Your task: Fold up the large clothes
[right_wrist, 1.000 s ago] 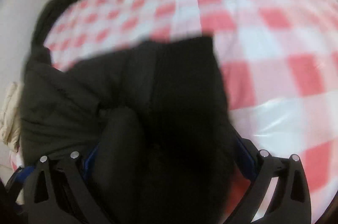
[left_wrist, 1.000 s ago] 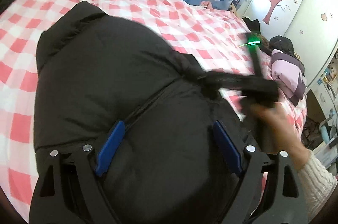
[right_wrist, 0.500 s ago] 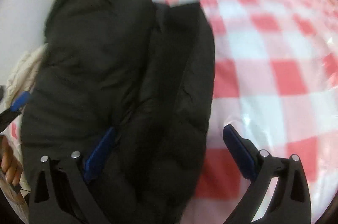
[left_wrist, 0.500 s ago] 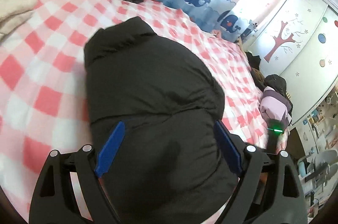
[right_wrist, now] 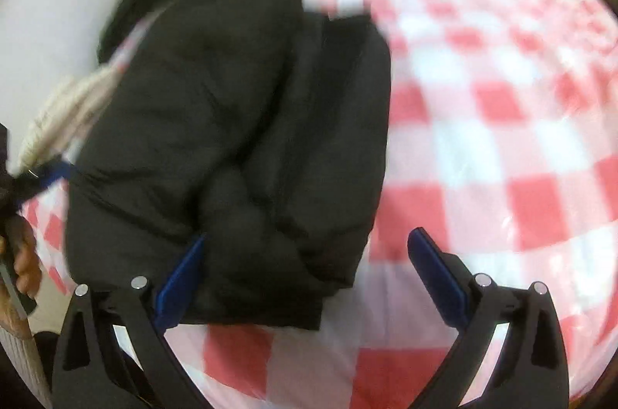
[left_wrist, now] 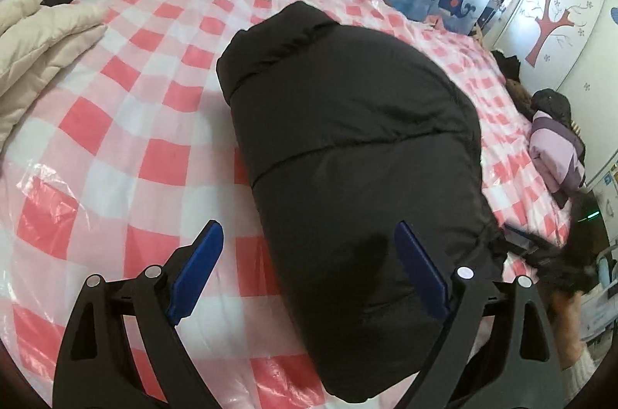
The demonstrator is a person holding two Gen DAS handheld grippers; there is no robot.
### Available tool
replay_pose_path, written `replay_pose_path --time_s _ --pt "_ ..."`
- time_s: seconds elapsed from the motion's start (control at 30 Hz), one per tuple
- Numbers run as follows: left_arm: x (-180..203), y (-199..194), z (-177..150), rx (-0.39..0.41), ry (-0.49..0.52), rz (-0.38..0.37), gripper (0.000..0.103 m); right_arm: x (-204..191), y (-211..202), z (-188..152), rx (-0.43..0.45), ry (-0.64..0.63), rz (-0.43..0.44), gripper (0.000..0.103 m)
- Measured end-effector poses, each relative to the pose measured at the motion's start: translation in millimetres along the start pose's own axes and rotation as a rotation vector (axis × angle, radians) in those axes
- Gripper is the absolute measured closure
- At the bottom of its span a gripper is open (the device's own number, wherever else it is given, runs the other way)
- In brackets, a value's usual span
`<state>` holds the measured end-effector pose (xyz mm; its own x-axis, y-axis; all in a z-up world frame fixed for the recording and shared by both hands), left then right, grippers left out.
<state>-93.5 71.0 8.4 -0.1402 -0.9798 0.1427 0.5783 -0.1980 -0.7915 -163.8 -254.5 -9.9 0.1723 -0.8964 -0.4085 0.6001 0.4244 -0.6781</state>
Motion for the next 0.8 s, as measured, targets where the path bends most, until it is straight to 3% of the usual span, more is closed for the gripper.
replay_pose_path --time_s 0.17,0.23,0.33,0.43,0.5,0.53,0.67,0.8 --pt "6.4 5.3 5.9 0.003 -0.029 0.024 0.017 -55.5 -10.4 73.8 0.108 -0.187 0.017 0.006" --pt "10.3 3.7 9.8 0.026 -0.030 0.050 0.016 -71.1 8.7 118.8 0.121 -0.220 0.049 0.006" --pt "10.2 6.4 14.4 0.033 -0.042 0.065 0.015 -56.3 64.4 166.6 0.086 -0.151 0.056 0.006" --pt "6.3 12.5 18.0 0.018 -0.065 0.060 0.013 -8.4 123.9 157.6 -0.004 -0.015 0.034 0.006" --pt "2.0 13.2 22.0 0.025 -0.096 0.051 0.012 39.6 156.3 129.7 -0.016 0.220 0.165 0.006" --pt "0.3 13.9 23.5 0.020 -0.106 0.050 0.012 48.0 156.0 121.8 0.006 0.272 0.178 0.006" --pt "-4.8 17.6 22.7 -0.014 -0.136 0.058 0.012 40.9 139.6 122.0 -0.044 0.233 0.163 0.006" --pt "-7.4 8.8 18.5 0.008 -0.127 0.075 0.012 0.2 72.6 106.7 0.079 0.026 0.180 0.006"
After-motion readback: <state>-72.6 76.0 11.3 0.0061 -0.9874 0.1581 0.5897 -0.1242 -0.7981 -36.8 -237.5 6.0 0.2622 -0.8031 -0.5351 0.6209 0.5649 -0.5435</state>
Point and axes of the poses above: each gripper's, at about its wrist camera, not at the fingertips, and y roughly the way its jaws point, x to its right, z to its top, the point moved 1 cm from there along y, roughly the way its jaws point, and after that the axes turned 10 degrees about z, right-handed, at the moved point
